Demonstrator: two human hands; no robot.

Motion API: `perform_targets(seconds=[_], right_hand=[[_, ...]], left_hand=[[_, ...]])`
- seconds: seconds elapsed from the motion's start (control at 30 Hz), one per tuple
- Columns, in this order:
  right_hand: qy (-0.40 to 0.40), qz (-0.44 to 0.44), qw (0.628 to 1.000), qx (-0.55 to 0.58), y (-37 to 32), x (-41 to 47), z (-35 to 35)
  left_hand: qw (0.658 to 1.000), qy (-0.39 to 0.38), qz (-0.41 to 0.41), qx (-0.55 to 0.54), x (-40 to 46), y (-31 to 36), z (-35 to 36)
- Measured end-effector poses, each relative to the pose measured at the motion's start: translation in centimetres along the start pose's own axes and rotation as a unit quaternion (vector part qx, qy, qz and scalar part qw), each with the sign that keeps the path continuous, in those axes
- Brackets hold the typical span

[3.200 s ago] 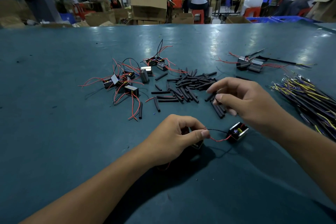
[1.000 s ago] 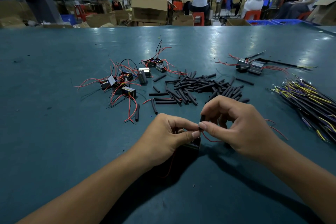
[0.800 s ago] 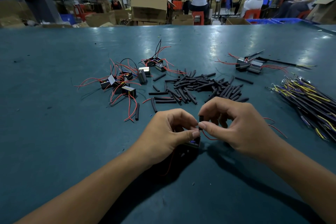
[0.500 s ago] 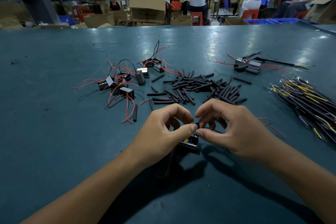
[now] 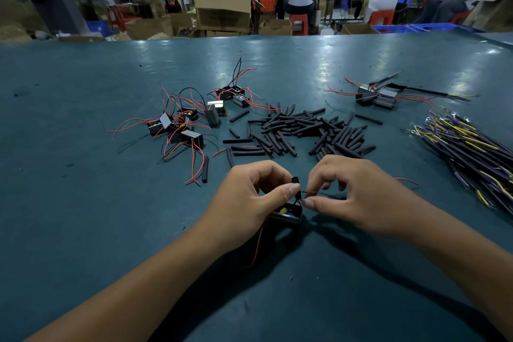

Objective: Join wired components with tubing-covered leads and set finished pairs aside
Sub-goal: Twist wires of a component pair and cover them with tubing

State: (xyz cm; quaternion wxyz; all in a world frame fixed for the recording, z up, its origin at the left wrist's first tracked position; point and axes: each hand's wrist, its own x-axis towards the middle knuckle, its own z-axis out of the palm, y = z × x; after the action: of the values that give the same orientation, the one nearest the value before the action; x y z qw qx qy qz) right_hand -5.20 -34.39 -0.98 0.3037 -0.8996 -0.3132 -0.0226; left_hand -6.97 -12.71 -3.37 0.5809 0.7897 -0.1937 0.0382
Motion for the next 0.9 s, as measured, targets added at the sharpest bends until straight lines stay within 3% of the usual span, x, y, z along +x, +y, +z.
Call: perform_targets(seconds=[0.37,0.67,0.9], right_hand=[[-0.025,0.019,0.998,0.058,0.5,0.3,1.1],[-0.020,0.035,0.995,0.091,0.1,0.4,1.3],[-0.027,0.030,0.997,0.073,0.3,0.5,1.4]], left_hand=[[1.000,0.014,-0.022,-0.016,0.1,-0.3,-0.2],[0.997,0.046,0.052,0.026,-0.2,-0.1,0.0],[1.000,0.021,0.015,0.009,-0.1,-0.1,-0.2]])
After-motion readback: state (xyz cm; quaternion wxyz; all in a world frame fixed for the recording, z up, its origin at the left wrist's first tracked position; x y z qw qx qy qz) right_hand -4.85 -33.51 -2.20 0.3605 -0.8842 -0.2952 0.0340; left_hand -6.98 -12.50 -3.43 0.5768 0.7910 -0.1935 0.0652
